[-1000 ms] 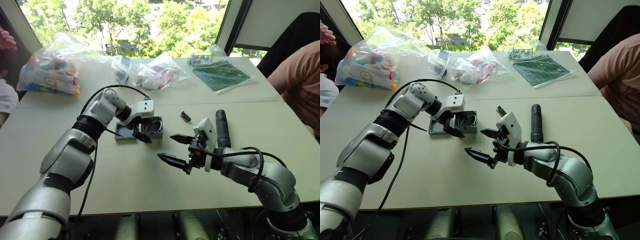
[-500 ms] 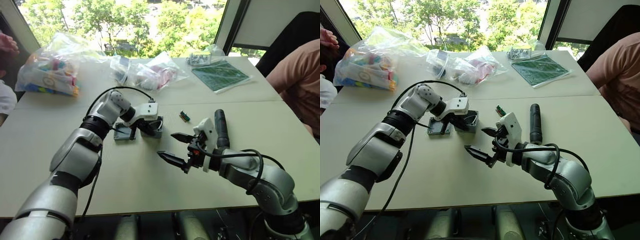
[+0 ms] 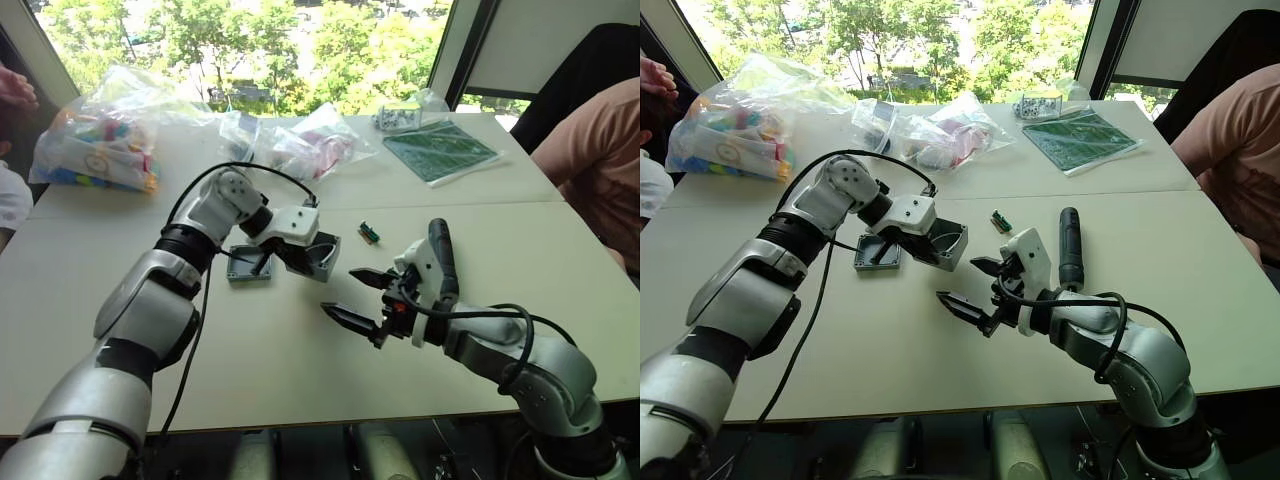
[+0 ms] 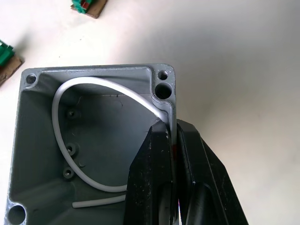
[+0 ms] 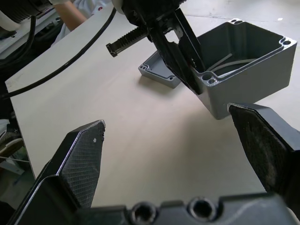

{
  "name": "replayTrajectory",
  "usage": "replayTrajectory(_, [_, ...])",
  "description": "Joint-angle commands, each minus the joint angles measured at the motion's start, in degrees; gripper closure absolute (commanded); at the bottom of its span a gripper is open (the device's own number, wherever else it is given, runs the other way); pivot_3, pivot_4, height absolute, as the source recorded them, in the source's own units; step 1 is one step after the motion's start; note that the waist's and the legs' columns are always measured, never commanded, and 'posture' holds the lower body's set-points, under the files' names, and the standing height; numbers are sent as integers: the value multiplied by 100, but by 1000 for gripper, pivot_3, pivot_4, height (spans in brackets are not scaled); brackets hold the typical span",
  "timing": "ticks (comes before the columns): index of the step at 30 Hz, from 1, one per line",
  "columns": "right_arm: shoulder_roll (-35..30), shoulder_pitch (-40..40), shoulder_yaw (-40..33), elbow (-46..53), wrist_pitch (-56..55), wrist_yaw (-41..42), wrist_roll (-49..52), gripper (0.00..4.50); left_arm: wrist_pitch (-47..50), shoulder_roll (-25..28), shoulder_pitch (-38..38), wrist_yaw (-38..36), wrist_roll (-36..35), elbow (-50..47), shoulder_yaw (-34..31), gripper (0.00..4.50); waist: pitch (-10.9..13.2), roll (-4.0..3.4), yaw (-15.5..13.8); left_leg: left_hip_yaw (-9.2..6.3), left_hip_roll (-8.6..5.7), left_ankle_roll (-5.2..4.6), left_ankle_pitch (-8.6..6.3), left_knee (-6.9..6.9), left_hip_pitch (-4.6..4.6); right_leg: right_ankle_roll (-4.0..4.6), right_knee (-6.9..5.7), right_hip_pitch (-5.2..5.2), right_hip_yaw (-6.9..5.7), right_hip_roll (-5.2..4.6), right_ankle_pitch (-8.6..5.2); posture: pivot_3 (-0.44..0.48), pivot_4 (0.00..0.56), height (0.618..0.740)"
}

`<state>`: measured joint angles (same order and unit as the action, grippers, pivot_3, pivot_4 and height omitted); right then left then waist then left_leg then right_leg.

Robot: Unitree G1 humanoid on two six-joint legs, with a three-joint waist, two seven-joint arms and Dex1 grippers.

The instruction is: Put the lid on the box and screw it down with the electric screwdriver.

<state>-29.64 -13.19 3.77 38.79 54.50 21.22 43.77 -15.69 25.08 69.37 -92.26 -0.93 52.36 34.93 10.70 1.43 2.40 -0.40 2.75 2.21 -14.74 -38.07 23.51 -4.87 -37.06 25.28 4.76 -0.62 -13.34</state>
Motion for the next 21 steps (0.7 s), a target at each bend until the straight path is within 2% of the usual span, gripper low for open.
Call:
replayTrajectory(1, [-21, 104, -195, 386, -16, 4, 184, 0, -324, 190, 22, -24, -428, -369, 496, 4474, 0, 0, 0, 0, 0, 0, 0, 0, 0, 0, 0, 0, 0, 0, 0, 0, 150, 740])
replayTrajectory(5, [-22, 192, -225, 454, 27, -55, 230, 0, -561, 390, -13, -24, -777, -669, 982, 4474, 0, 0, 12, -1, 0, 0, 0, 0, -1, -1, -3, 0, 1, 0, 0, 0, 150, 740])
replayTrajectory(8, [-28, 201, -221, 473, 38, -93, 263, 0, -339, 681, -114, -24, -1328, -1267, 1384, 4474, 0, 0, 17, -1, 1, 0, 0, 0, -2, 0, -4, 0, 2, 0, -1, 0, 150, 740])
replayTrajectory(13, [-33, 158, -205, 423, 35, -76, 257, 0, -479, 835, -153, -24, -1360, -1398, 1674, 4474, 0, 0, 1, -2, 1, 0, 0, 0, -2, -1, -5, -1, 1, 0, -2, 0, 150, 740])
replayTrajectory(16, [-33, 125, -180, 402, 36, -55, 249, 0, -560, 739, -174, -24, -1287, -1218, 1543, 3672, 0, 0, 1, -1, 0, 0, 0, -2, -2, 0, -4, -1, 1, 0, -3, 0, 150, 740])
replayTrajectory(21, [-59, 100, -197, 384, 60, 28, 315, 0, -136, 894, -89, -24, -1298, -1298, 1463, 1793, 0, 0, 9, -1, 0, 0, 0, -2, -2, 0, -4, 0, 1, 0, -3, 0, 150, 740])
